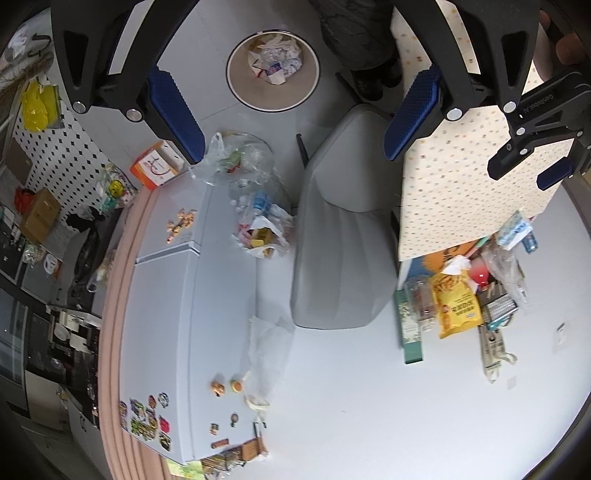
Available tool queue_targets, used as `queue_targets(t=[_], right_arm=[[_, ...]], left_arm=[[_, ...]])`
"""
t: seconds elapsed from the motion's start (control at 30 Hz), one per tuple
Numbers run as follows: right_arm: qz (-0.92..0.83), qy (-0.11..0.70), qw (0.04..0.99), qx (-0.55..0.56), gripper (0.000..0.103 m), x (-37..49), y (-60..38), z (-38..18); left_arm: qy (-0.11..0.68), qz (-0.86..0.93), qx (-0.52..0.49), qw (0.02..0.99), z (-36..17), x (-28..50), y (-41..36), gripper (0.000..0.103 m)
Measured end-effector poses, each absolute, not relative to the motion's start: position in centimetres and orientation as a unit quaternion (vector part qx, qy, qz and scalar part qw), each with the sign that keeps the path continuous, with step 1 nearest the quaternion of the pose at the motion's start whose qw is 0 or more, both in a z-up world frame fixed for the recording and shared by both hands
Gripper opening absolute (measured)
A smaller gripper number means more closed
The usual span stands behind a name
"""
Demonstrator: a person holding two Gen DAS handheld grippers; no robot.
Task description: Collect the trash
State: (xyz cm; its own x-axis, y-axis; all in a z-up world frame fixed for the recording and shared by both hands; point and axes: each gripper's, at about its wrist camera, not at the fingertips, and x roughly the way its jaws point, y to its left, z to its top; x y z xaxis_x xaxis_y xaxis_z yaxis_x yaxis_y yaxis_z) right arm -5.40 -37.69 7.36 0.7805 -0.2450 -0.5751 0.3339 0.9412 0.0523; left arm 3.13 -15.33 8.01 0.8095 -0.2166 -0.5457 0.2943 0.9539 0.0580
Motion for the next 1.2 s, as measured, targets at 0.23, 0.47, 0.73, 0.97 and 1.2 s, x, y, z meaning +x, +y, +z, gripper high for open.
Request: queue_targets(t=[0.23,0.47,0.73,0.97,1.2], right_arm=[[-0.126,0.282,0.95,0.056,0.095,-6.8,-34.6,8.9],[-0.102,0.262,0.959,0.045,0.095,-9.0,-32.2,10.5],[-0.077,0.242,0.967,0.035,0.095,-11.3,-29.1,11.8],[-0.056,0.232,0.971,0.022,0.095,-13.2,-26.6,12.6],[-0.044,0.225,0.973,0.006,0.095,-14.5,-24.5,13.1]], left_arm=[[0.269,-0.106,0.048,0.956,9.3,1.1,-11.5,0.097],[0.252,-0.082,0.037,0.964,10.4,-1.5,-8.6,0.097],[0.241,-0.055,0.019,0.969,11.3,-4.2,-5.1,0.097],[0.224,-0.031,0.007,0.974,11.9,-7.1,-1.9,0.097],[0.216,-0.02,0.0,0.976,12.2,-8.8,-0.1,0.097]])
